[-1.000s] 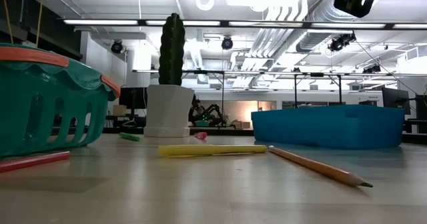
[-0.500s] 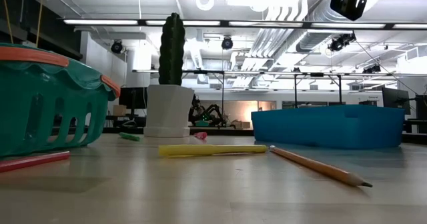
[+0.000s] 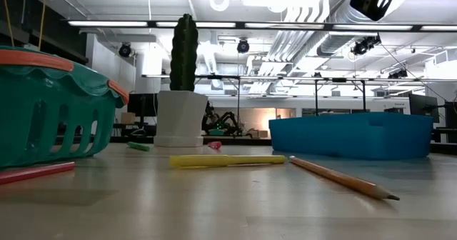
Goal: Sort pens & pencils
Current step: Put the red pencil into the blue bin
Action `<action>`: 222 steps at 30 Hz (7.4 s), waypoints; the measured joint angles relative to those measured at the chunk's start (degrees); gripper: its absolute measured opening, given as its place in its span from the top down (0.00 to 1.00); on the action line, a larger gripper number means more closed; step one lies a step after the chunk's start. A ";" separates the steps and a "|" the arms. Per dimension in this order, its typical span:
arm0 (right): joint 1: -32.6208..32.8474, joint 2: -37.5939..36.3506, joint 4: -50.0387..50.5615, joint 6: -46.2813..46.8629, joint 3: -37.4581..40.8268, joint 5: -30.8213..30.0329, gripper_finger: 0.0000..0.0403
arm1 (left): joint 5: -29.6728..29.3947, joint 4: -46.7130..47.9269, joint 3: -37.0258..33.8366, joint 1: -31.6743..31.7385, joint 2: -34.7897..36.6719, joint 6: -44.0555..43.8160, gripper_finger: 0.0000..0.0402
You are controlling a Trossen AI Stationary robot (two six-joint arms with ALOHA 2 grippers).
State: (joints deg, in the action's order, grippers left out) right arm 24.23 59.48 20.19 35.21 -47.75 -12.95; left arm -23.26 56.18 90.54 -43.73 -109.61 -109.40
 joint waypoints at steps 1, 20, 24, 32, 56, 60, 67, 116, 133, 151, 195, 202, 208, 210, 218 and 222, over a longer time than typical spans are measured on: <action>0.00 0.00 0.17 -0.42 0.00 0.00 0.83 | 0.65 -0.81 0.00 0.33 -0.39 0.02 0.68; -1.81 -0.02 0.31 -3.36 0.00 2.95 0.83 | 12.81 -4.27 -0.02 1.03 -6.01 -1.91 0.68; -2.37 -0.02 0.37 -4.03 0.00 3.70 0.83 | 13.60 -3.15 -0.07 1.01 -5.94 -1.95 0.68; -2.89 -0.02 0.31 -4.25 0.00 4.70 0.83 | 13.24 -2.69 -0.04 2.38 -6.45 -1.94 0.68; -2.89 -0.07 0.50 -4.84 -0.02 7.45 0.83 | 15.16 -2.44 0.02 5.12 -10.56 -1.91 0.68; -2.89 -0.07 0.55 -5.28 -0.02 7.45 0.83 | 15.49 -2.73 -0.07 5.18 -11.26 -2.00 0.68; -2.89 -0.07 0.60 -5.65 -0.02 7.54 0.83 | 15.55 -2.08 -0.07 5.25 -11.54 -2.02 0.68; -2.89 -0.04 0.61 -7.20 -0.02 7.61 0.83 | 17.45 -0.51 -0.07 5.89 -12.54 -1.39 0.68; -2.88 -0.04 0.72 -7.77 -0.02 7.61 0.83 | 18.68 0.17 -0.07 5.89 -12.54 -0.38 0.68; -2.86 -0.04 0.72 -8.25 -0.02 7.61 0.83 | 18.35 -0.20 -0.07 5.89 -12.54 0.03 0.68; -4.00 -0.02 0.59 -9.35 -0.07 8.90 0.83 | 20.89 6.30 4.52 5.97 -15.43 1.06 0.68; -4.00 -0.02 0.59 -9.34 -0.07 8.98 0.83 | 21.04 6.85 4.52 5.97 -15.43 1.10 0.68; -4.00 -0.02 0.59 -9.34 -0.07 9.20 0.83 | 21.35 6.82 4.52 5.95 -15.41 1.11 0.68; -4.00 -0.02 0.59 -9.34 -0.07 9.22 0.83 | 21.35 6.81 4.52 5.95 -15.39 1.11 0.68; -4.00 -0.02 0.59 -9.75 -0.07 9.44 0.83 | 21.30 6.33 4.52 5.84 -15.34 1.13 0.82; -4.00 -0.02 0.59 -9.78 -0.07 9.42 0.83 | 21.28 5.28 4.52 5.84 -15.34 1.30 0.87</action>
State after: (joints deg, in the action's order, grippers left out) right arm 20.23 59.46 20.78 25.43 -47.81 -3.53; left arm -1.98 61.46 95.07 -37.89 -124.95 -108.10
